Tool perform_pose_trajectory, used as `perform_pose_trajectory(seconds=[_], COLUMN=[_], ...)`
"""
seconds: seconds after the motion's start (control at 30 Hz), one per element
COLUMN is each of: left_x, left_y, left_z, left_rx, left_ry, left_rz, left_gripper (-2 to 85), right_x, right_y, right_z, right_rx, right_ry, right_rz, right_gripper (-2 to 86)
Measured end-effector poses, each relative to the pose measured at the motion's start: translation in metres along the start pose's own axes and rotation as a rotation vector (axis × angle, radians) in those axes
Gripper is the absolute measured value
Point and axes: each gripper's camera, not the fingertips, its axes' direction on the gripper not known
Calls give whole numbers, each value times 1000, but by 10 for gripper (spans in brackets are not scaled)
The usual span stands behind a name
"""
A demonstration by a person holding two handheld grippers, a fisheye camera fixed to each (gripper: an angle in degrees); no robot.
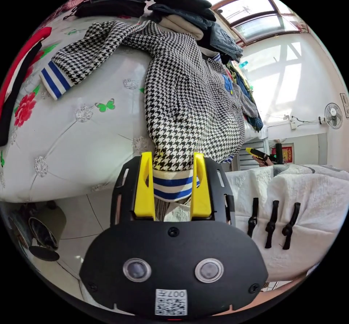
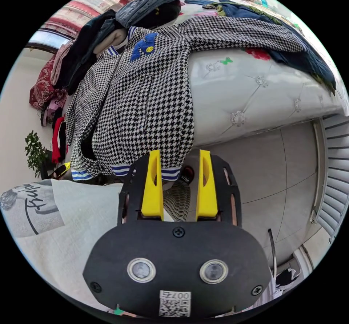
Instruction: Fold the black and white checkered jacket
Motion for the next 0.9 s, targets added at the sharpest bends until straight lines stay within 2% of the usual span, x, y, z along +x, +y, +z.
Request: perform_pose_trajectory(seconds=[0.03, 0.07, 0.13, 0.23, 0.3, 0.4, 0.5, 0.7, 0.83, 0.9], left_x=[4, 10, 10, 7, 18, 51, 76, 73, 74, 70], left_y=[-4, -5, -8, -8, -5, 4, 21, 35, 35, 34], left_z=[14, 15, 16, 14, 14, 10, 8, 32, 12, -6], left_rx=[-51, -37, -42, -21, -16, -2, -2, -55, -2, 50], left_ry=[-29, -114, -153, -73, -87, -75, -69, -72, -97, -109], left_rz=[4, 17, -31, -149, -147, -68, -27, -151, -136, -132], left_gripper=[123, 108, 83, 65, 62, 61, 60, 85, 95, 94], right_x=[6, 10, 16, 22, 22, 15, 18, 75, 43, 18], right_y=[5, 6, 3, -9, -16, -10, 18, 38, 41, 36], right_z=[9, 21, 44, 72, 73, 53, 21, 17, -15, -19], right_rx=[-12, -39, -73, -122, -127, -133, -60, -24, 149, 160], right_ry=[-22, -52, -82, -192, -191, -202, -137, -77, -88, -141], right_rz=[-4, -15, -32, -2, 10, -121, -255, 16, -101, -179], right_gripper=[127, 126, 123, 104, 89, 70, 62, 60, 67, 68])
